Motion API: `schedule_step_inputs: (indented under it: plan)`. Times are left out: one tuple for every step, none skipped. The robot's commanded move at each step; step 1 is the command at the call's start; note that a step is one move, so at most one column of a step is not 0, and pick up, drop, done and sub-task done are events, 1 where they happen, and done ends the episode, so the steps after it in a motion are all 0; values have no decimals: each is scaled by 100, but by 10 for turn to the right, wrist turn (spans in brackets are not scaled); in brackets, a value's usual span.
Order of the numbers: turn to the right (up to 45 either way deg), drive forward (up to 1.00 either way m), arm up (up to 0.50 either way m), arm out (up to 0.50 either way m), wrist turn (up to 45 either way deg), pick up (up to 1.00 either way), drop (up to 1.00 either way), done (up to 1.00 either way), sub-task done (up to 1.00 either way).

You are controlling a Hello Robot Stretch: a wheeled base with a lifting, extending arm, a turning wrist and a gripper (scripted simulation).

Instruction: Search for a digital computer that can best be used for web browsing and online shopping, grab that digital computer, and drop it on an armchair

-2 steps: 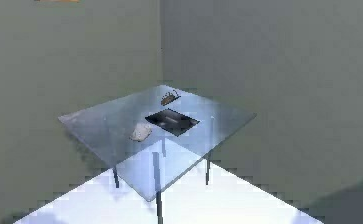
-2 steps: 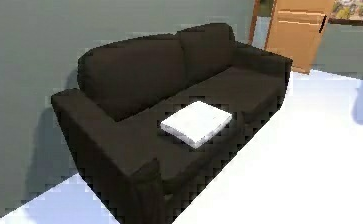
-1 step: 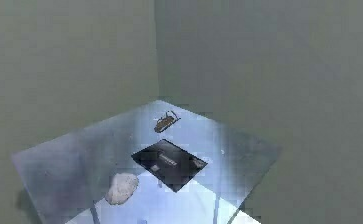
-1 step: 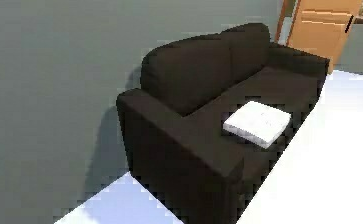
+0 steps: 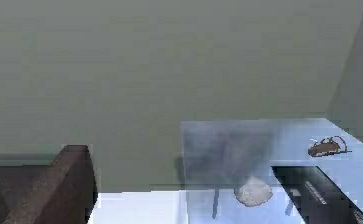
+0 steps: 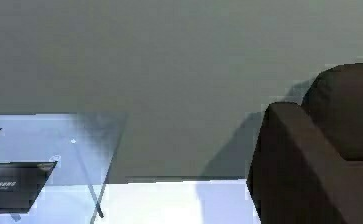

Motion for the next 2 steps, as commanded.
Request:
schedule_step_inputs:
  plan:
    - [-420, 0, 0, 0, 0, 0, 0, 0, 0]
    - [0, 0, 50, 0, 0, 0, 0, 0, 0]
